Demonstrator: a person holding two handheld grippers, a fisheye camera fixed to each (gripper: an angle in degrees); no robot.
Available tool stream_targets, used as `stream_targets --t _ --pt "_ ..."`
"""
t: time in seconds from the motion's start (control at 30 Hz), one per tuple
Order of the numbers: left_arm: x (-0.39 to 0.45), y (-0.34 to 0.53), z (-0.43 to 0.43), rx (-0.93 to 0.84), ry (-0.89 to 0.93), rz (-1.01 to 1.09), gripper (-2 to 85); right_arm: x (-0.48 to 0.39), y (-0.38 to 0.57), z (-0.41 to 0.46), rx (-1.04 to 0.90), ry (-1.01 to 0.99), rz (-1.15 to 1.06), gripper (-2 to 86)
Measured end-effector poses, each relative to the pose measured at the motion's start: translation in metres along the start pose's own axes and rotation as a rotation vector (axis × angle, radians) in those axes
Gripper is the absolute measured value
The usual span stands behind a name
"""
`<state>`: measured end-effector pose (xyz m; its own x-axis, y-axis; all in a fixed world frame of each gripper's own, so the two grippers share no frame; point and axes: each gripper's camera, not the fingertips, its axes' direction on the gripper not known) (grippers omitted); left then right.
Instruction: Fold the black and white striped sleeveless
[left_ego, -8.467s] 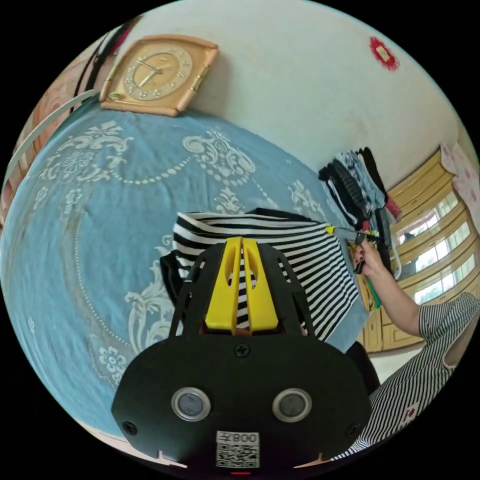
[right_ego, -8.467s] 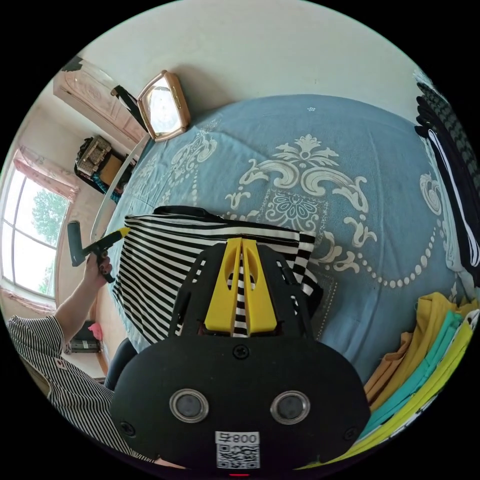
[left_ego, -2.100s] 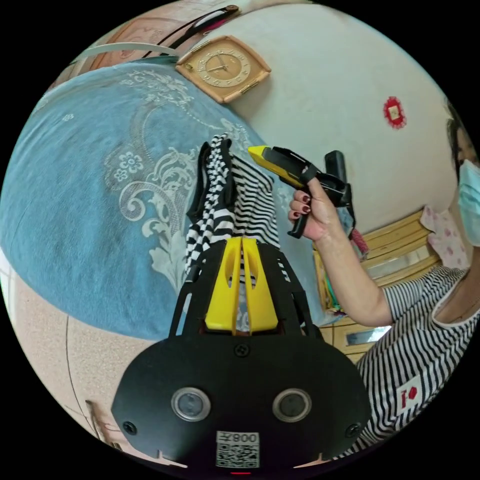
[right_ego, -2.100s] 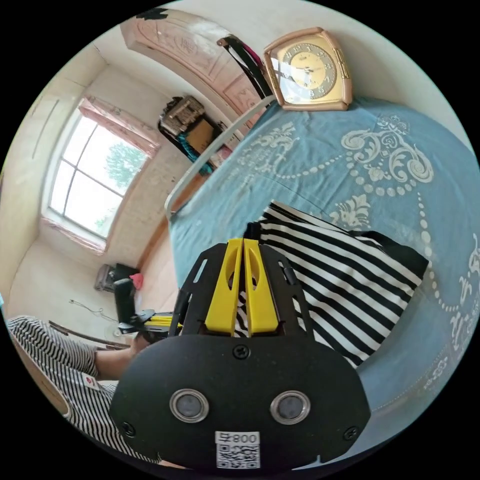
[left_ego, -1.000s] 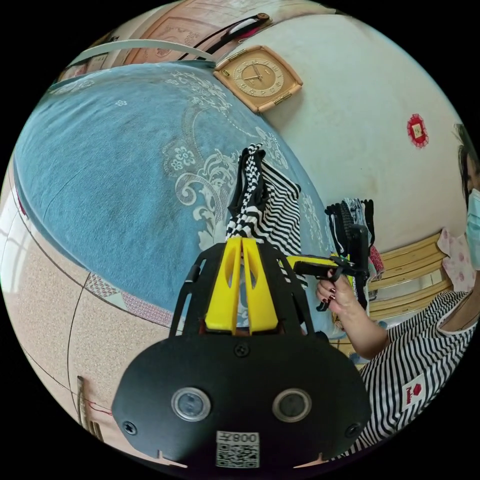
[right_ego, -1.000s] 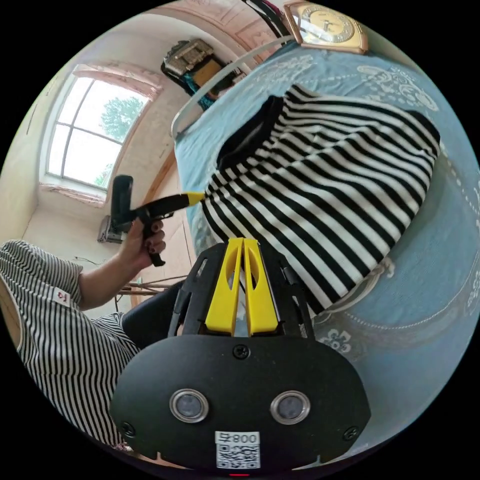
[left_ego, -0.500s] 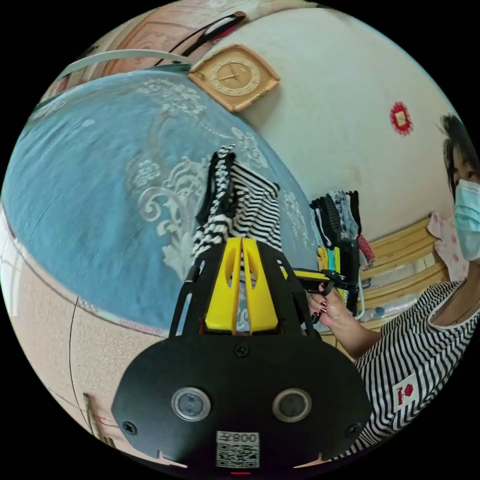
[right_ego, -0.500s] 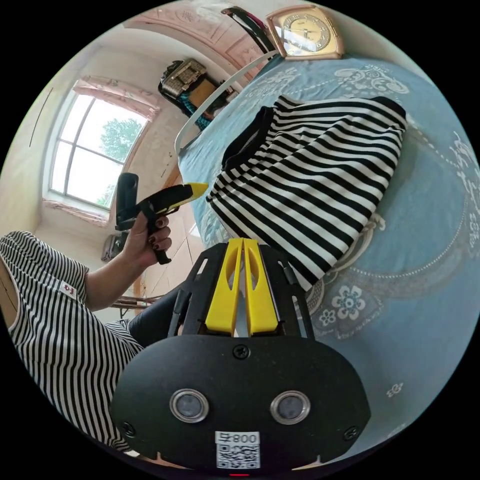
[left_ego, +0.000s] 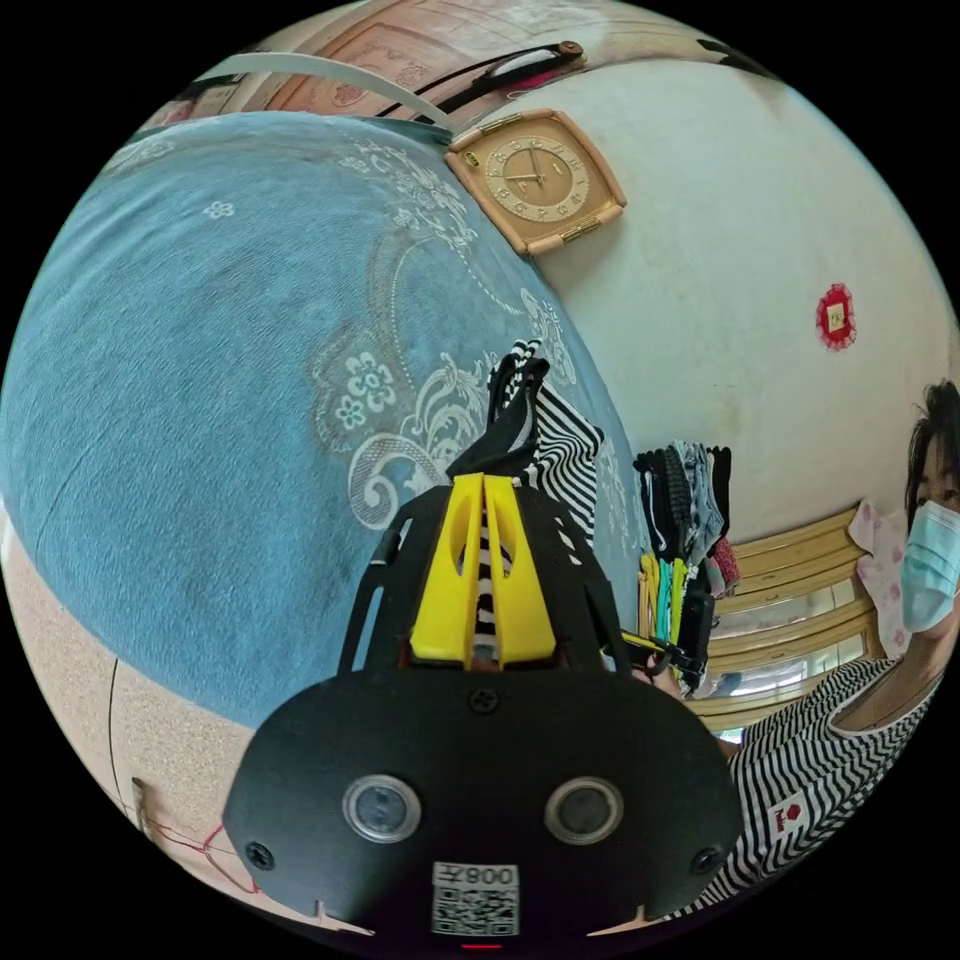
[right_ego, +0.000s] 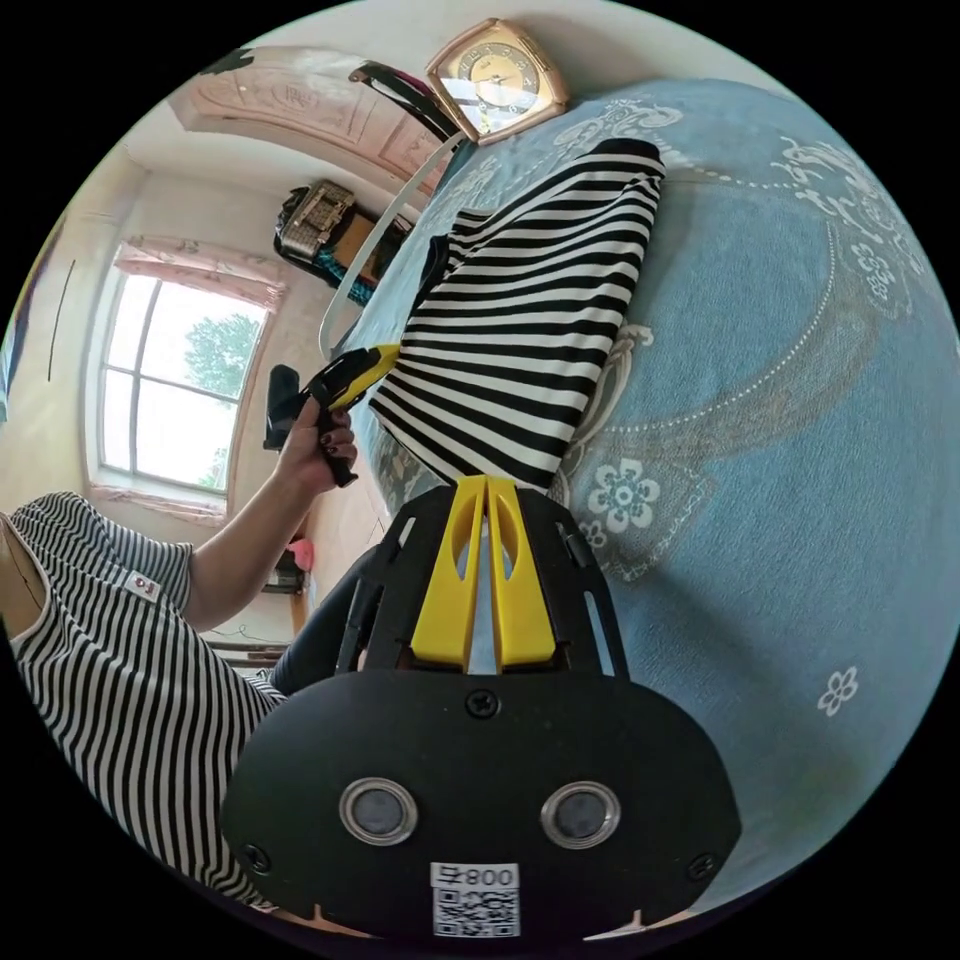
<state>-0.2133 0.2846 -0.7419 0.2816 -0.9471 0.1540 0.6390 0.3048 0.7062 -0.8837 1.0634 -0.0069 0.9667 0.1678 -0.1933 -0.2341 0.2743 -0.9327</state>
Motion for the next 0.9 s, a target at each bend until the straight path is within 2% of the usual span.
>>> stream_targets --t 0.17,0.23,0.33,0.4,0.57,0.7,0.9 --pt "0.018 0.027 -0.002 0.008 0.076 0.065 1.2 0.018 0.016 -0.005 0.023 -0.068 0.041 0.3" --pt "0.039 0.043 0.006 -0.045 0.111 0.16 2.2 0.032 0.026 -0.01 0.048 -0.137 0.086 0.5" --pt "0.08 0.078 0.04 -0.221 0.129 0.344 5.5 0.061 0.045 -0.02 0.093 -0.232 0.174 1.0" --pt "0.114 0.109 0.074 -0.357 0.074 0.523 6.8 0.08 0.058 -0.025 0.089 -0.226 0.214 2.2" --pt "0.151 0.153 0.126 -0.502 -0.104 0.801 6.5 0.109 0.068 -0.022 0.06 -0.252 0.268 5.7" --pt "0.151 0.165 0.144 -0.54 -0.227 0.859 2.3 0.124 0.068 -0.007 0.021 -0.277 0.271 7.0" --pt "0.145 0.164 0.137 -0.504 -0.191 0.826 0.8 0.143 0.071 0.008 0.02 -0.365 0.296 7.9"
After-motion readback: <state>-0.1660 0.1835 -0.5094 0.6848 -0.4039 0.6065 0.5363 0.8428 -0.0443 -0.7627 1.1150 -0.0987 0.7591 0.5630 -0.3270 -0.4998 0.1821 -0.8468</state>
